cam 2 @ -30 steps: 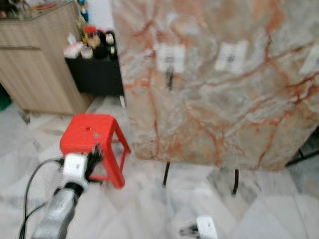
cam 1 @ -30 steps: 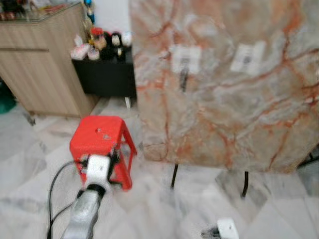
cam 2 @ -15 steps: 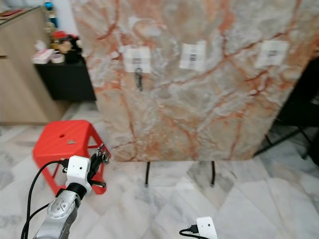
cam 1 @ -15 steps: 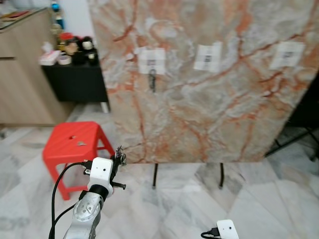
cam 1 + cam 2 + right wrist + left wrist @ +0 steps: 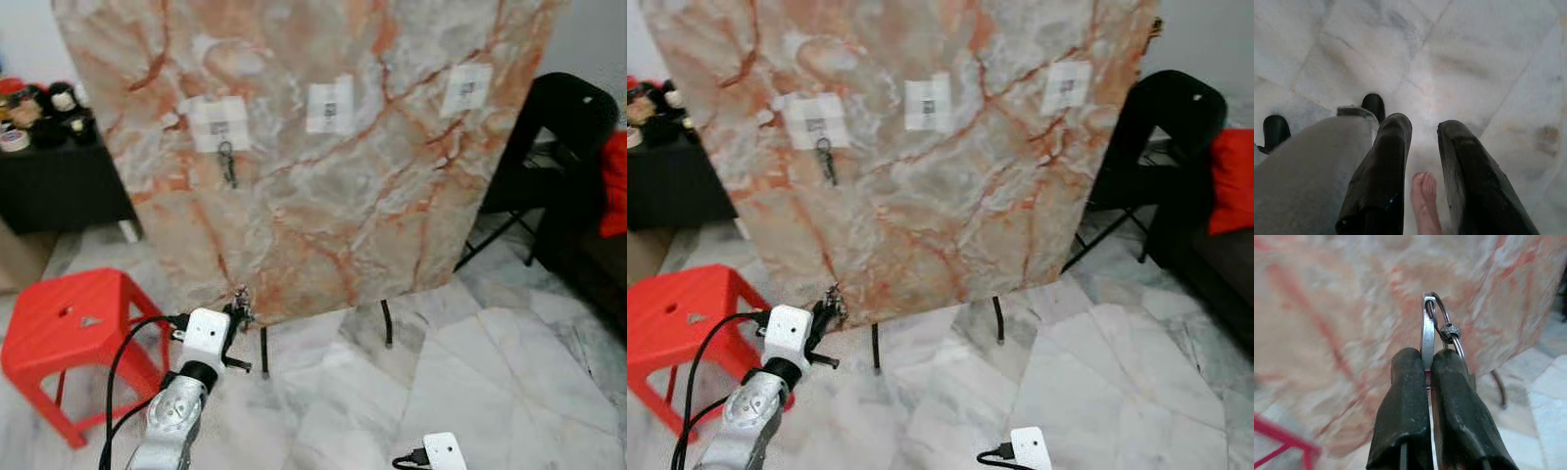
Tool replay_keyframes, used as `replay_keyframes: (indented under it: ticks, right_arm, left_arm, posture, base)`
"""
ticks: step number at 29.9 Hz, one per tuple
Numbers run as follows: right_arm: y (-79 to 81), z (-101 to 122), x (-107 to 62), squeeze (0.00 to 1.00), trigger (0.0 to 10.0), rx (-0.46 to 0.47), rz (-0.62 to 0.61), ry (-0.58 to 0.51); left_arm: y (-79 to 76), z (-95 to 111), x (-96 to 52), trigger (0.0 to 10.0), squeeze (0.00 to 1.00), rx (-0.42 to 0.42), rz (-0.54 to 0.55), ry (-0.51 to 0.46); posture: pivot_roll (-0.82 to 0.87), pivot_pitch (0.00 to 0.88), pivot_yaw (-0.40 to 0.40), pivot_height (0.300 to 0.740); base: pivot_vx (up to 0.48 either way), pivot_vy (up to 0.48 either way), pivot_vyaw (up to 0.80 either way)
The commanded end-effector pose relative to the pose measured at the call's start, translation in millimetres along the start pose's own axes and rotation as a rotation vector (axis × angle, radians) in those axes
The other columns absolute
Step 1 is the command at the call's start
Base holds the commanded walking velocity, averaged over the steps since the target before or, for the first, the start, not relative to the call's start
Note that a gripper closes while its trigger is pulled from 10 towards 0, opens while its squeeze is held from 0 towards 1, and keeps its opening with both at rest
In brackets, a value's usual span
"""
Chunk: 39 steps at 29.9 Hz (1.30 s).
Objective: Hang keys on a hook
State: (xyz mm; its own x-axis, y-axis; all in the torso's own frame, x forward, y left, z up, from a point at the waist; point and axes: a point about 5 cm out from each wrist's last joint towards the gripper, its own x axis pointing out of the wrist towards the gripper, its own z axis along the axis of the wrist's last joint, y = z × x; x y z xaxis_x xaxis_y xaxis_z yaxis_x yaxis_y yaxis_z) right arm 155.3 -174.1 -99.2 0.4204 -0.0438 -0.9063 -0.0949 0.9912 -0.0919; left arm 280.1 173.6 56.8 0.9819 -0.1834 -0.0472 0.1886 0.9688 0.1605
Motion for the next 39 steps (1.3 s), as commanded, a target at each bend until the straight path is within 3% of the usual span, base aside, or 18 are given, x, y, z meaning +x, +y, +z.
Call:
replay_keyframes:
  ticks: [1,19,28,39]
  right_arm:
    - [-1.3,0,0.0,0.0,10.0,-0.004,-0.006,0.004]
    - [-0.7,2,0.1,0.0,10.0,0.005,-0.005,-0.005]
    - [-0.4,6,0.2,0.0,10.0,0.014,0.002,-0.026]
    - [0.1,7,0.2,0.0,10.0,0.02,0.005,-0.036]
  left_arm:
    - [-0.1,3,1.9,10.0,0.0,-0.007,-0.013,-0.017]
    - [1.4,12,3.7,10.0,0.0,-0.016,-0.012,-0.042]
    - [-0.3,20,7.8,10.0,0.0,-0.028,0.0,-0.075]
    - [2.2,13,4.3,10.0,0.0,-0.051,0.017,-0.04]
  posture:
    - [0.0,0.0,0.004,0.74]
    - [0.01,0.0,0.004,0.74]
    - [0.01,0.0,0.0,0.74]
    - [0.01,0.0,0.002,0.74]
  base:
    - [0.0,0.0,-0.79]
    - [0.0,0.0,-0.75]
    - [0.0,0.0,0.0]
    - [0.0,0.0,0.0]
